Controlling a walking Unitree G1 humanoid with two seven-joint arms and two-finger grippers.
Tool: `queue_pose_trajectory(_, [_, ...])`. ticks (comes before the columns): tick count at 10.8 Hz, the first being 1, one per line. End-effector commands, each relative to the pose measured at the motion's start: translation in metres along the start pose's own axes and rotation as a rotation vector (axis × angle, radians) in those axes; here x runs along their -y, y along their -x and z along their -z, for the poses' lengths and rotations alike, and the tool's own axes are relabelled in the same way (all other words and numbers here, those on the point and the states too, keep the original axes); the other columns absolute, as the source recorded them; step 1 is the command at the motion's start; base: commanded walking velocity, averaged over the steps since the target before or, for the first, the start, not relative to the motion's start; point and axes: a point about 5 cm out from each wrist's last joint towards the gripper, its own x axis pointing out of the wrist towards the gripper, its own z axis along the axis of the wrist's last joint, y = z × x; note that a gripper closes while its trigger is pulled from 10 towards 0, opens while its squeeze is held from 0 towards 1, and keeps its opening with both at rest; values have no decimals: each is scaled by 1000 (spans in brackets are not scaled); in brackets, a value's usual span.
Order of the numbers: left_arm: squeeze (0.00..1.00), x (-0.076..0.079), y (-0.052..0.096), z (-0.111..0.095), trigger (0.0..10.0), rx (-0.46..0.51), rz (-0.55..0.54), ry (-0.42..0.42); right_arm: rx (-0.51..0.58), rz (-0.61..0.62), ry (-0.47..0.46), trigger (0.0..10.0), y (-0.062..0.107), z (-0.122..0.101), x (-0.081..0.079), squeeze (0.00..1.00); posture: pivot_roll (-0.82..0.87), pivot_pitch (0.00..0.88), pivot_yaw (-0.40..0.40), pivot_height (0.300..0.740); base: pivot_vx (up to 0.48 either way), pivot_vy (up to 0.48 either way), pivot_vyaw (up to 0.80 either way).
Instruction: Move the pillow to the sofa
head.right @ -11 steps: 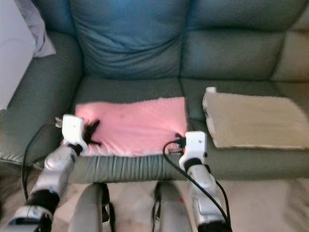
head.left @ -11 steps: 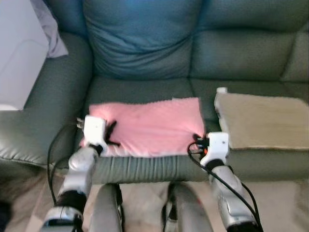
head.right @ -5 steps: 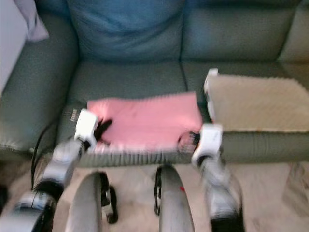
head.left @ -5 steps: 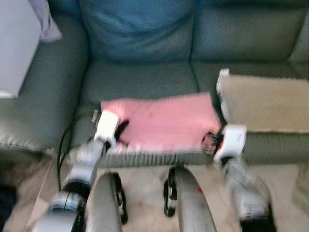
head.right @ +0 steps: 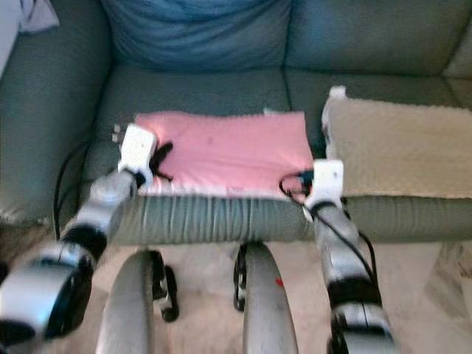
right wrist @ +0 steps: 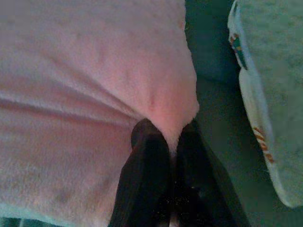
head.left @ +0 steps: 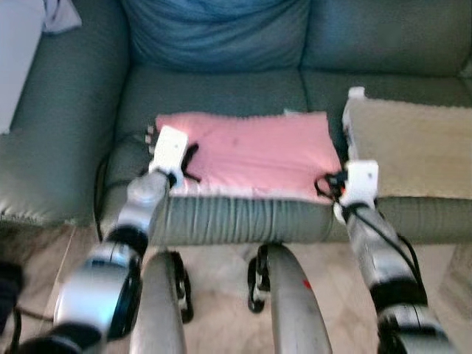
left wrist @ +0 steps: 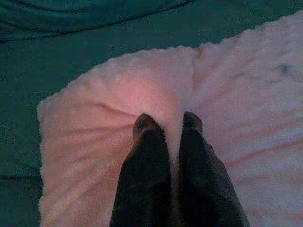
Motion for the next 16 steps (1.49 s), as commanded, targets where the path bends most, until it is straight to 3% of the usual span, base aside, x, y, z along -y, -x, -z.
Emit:
queue_pose_trajectory(1, [0,-18,6,9,10000,-44,-87,-25,-42,107,-14,10000,5,12,26,0,-70,426,-29,645,0,0,0])
queue_pose_trajectory(6, [0,-48,6,-5,10000,-53,-234,-102,-19,115,-54,10000,-15,4,17,0,-81,436,-20,645,0,0,0])
queue_pose_trajectory(8, [0,-55,7,-8,10000,-55,-285,-152,0,138,-70,10000,-21,-3,13,0,-79,438,-20,645,0,0,0])
queue_pose_trajectory(11, [0,-61,11,-2,10000,-71,-292,-147,4,136,-110,10000,-24,-3,5,0,-79,441,-26,645,0,0,0])
queue_pose_trajectory(12, [1000,-53,9,-2,10000,-62,-238,-147,12,115,-145,10000,-24,-2,-1,1000,-78,439,-26,645,0,0,0])
queue_pose_trajectory(16, [1000,-49,6,-5,10000,-63,-221,-143,9,70,-117,10000,-25,1,-13,1000,-78,431,-28,645,0,0,0])
